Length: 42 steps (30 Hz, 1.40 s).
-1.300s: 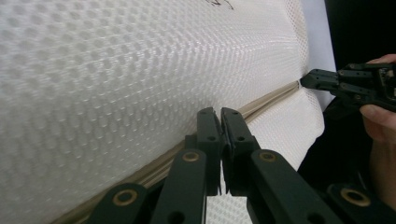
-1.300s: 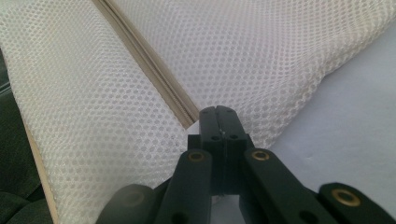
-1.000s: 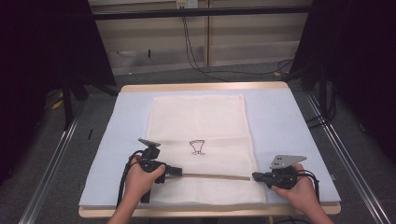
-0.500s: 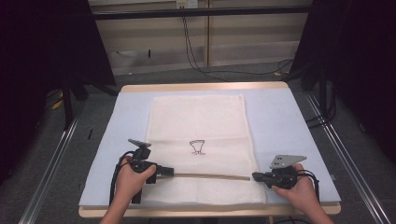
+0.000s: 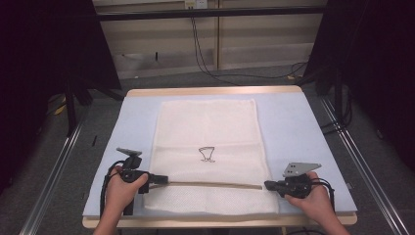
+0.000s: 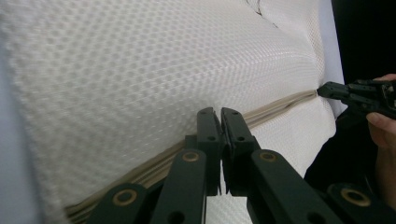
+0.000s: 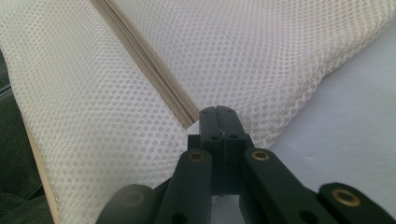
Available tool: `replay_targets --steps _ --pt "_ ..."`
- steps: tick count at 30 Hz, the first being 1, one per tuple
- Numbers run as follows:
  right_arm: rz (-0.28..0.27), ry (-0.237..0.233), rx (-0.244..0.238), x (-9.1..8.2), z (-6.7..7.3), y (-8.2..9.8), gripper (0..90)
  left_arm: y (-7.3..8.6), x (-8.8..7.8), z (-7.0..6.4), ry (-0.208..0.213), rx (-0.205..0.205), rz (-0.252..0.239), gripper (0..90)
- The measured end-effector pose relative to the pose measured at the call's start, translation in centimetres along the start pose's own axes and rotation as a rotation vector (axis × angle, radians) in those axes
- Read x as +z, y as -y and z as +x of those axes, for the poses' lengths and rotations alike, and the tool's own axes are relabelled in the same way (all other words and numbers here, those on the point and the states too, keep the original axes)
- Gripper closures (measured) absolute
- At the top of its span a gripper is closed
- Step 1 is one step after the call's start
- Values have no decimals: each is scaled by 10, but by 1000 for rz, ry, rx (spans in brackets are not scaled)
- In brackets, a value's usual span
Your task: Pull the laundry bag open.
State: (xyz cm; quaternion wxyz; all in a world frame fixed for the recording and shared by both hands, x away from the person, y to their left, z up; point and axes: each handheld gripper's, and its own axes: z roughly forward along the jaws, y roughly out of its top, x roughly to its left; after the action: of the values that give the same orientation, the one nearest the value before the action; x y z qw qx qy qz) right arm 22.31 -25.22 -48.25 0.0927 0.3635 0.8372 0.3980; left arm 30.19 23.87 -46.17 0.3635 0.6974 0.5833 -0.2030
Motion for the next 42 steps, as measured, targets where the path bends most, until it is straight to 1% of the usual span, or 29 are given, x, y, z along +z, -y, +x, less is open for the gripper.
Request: replay_targets --steps 1,2,3,5,7,9,10,11,13,15,17,19,21,23,24,25,26,28,30,32,33,34,36,37,38,39,40,41,42 --pt "0 2 1 0 0 0 900 0 -1 2 4 -3 -4 873" --pt "1 -1 1 0 0 0 900 1 -2 4 24 -8 -9 873" --pt "2 0 1 0 0 0 900 1 -3 4 9 -5 -8 873" --pt "1 3 0 0 0 0 900 1 -6 5 11 -9 -13 873" --pt "3 0 1 0 0 0 900 2 -10 6 -5 -8 -19 874" --pt "2 3 1 0 0 0 900 3 -14 9 4 -14 -27 874" --pt "3 -1 0 0 0 0 900 3 -16 10 -9 -18 -34 874" --pt "2 2 1 0 0 0 900 4 -19 12 -20 -21 -31 873" --pt "2 -1 -1 0 0 0 900 5 -24 17 -12 -39 -37 874" --pt "3 0 0 0 0 0 900 6 -30 21 -33 -48 -43 874" --pt "3 4 0 0 1 0 900 8 -36 26 -23 -63 -60 874" --pt "4 3 1 0 1 0 900 9 -42 30 -44 -68 -64 874" --pt "3 4 -1 0 1 0 900 11 -46 35 -38 -86 -76 874" --pt "1 3 -2 0 1 0 900 12 -50 39 -38 -99 -76 873" --pt "1 2 -1 0 1 0 900 12 -52 41 -39 -84 -62 874" --pt "1 3 -1 0 1 0 900 13 -53 41 -30 -84 -60 873" --pt "1 3 -2 0 1 0 900 13 -52 40 -35 -100 -77 873" --pt "1 3 -3 0 1 0 900 14 -53 41 -39 -109 -72 873" --pt "1 2 -4 0 1 0 900 15 -52 41 -32 -111 -79 873" --pt "1 3 -6 0 0 0 900 15 -51 42 -25 -101 -70 870" --pt "-1 0 -1 0 0 0 900 14 -52 41 -36 -92 -88 858" --pt "-5 5 -4 0 1 0 900 14 -54 39 -53 -81 -111 818" --pt "-27 6 -3 -3 -1 0 900 13 -58 37 -38 -81 -156 756" --pt "-54 15 3 -7 -4 -1 836 13 -60 36 -33 -78 -202 695" --pt "-109 31 7 -11 -7 -3 733 12 -62 37 -48 -46 -224 654" --pt "-155 53 5 -15 -9 -4 646 11 -63 36 -81 -48 -261 647" --pt "-209 104 12 -20 -15 -4 604 10 -63 36 -105 -53 -288 627" --pt "-215 151 12 -23 -18 -3 589 10 -62 37 -126 -48 -341 574" --pt "-214 194 5 -26 -21 -2 557 9 -62 37 -160 -25 -359 543"
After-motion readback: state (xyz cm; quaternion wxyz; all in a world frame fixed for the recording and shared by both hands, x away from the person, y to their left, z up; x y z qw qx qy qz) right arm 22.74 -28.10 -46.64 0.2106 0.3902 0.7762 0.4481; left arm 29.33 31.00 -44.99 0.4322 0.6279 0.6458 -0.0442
